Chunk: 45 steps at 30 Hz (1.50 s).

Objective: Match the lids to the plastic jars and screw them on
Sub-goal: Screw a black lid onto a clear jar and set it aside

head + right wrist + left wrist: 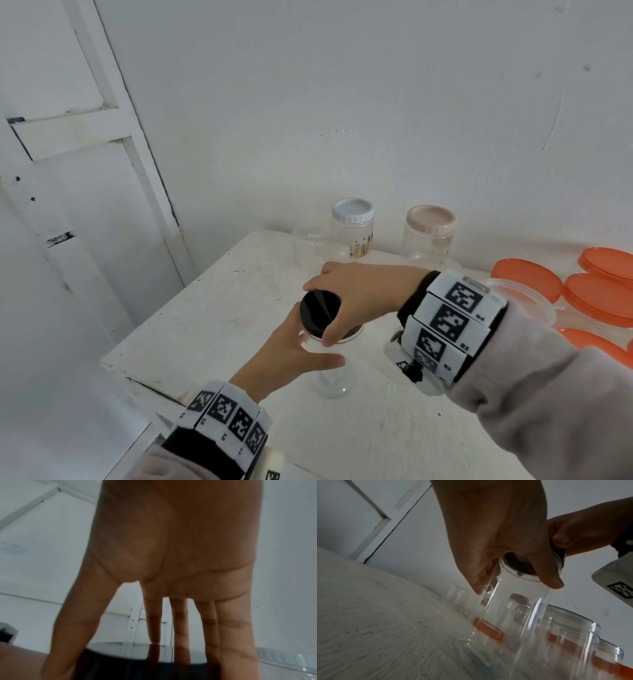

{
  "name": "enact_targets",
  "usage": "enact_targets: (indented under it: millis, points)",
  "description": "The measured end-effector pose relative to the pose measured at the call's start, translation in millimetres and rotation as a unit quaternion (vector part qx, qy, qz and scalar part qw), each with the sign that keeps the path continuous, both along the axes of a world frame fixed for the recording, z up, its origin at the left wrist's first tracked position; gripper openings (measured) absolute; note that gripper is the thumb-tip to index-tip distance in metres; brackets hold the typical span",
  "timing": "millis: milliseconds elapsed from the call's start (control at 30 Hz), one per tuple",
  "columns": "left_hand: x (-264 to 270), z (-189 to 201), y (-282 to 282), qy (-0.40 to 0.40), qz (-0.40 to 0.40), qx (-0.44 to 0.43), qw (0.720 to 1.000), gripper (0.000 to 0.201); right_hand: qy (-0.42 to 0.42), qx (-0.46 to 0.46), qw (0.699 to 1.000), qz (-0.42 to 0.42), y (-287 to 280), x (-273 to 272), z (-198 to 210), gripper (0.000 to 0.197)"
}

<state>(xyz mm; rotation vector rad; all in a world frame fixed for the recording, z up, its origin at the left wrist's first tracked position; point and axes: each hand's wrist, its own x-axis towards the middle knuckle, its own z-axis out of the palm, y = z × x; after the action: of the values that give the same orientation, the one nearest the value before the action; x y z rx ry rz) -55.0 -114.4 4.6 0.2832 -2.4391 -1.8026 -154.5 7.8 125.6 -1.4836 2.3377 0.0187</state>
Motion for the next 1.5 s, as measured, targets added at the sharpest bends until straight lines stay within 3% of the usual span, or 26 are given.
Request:
enact_targets:
  millis: [367, 633, 933, 1133, 1233, 1333, 1500]
  points:
    - [-5, 0, -2, -0.011, -0.043, 0.02, 0.999, 0.087, 0.014, 0.039, 0.999, 0.028, -7, -8, 4, 0.072]
    - [-5, -2, -2, -0.006, -0.043, 0.009, 0.999, 0.084, 0.016, 0.01, 0.999, 0.034, -5, -12, 4, 0.072]
    - [-3, -2, 3, 0.002, -0.011, -0.015, 1.0, 0.085, 0.05, -0.045, 0.996, -0.056, -2, -8, -15, 0.074]
    - [-4, -2, 5, 0.002, -0.011, 0.002, 1.0, 0.09, 0.016, 0.035, 0.999, -0.002, 0, -6, -1, 0.088]
    - [-4, -3, 5, 0.004, -0.009, -0.004, 1.0, 0.088, 0.033, 0.018, 0.999, 0.011, -2, -7, -1, 0.074]
    - [-4, -3, 5, 0.005, -0.008, -0.013, 1.0, 0.086, 0.056, -0.017, 0.998, -0.017, -2, -8, -10, 0.067]
    - [-4, -2, 5, 0.004, -0.008, -0.022, 1.0, 0.091, 0.063, -0.029, 0.995, -0.065, -2, -9, -19, 0.079]
